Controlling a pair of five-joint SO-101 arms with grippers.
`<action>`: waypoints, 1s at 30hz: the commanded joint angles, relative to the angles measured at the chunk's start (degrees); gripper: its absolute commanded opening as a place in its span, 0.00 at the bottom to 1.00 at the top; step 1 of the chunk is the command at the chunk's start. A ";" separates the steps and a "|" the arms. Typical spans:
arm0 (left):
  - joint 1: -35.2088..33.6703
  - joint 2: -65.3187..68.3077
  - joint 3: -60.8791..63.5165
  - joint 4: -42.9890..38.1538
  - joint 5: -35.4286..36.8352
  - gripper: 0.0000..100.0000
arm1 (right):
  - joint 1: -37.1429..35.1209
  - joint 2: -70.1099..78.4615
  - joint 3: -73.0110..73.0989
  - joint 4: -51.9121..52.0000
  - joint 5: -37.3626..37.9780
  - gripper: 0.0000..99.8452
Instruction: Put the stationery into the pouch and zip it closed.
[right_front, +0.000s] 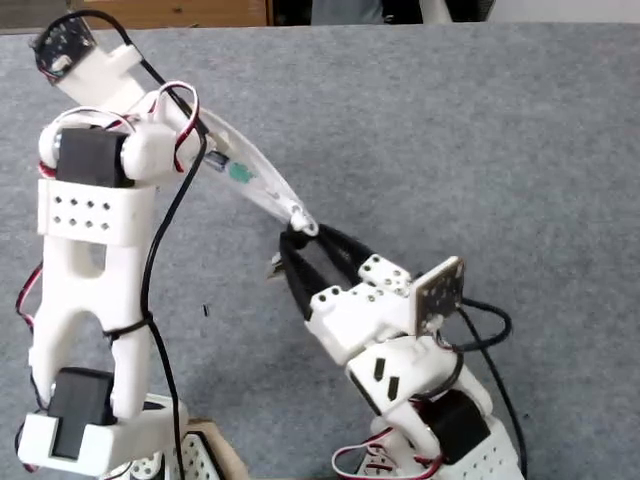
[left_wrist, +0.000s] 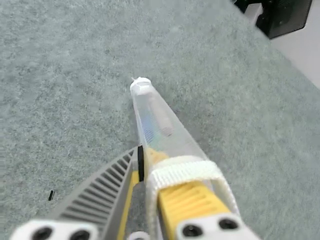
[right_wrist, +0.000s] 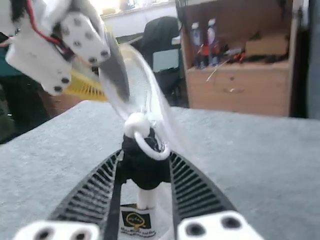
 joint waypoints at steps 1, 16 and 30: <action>0.22 -0.53 0.75 -1.85 -4.92 0.03 | 1.49 -0.40 -4.62 -0.88 6.68 0.01; 0.75 -1.05 1.01 2.46 -15.82 0.37 | 1.58 -0.40 -7.96 -0.79 14.42 0.01; 0.22 -1.14 -6.99 2.73 -16.00 0.56 | 8.09 -0.40 -12.18 -1.23 14.51 0.01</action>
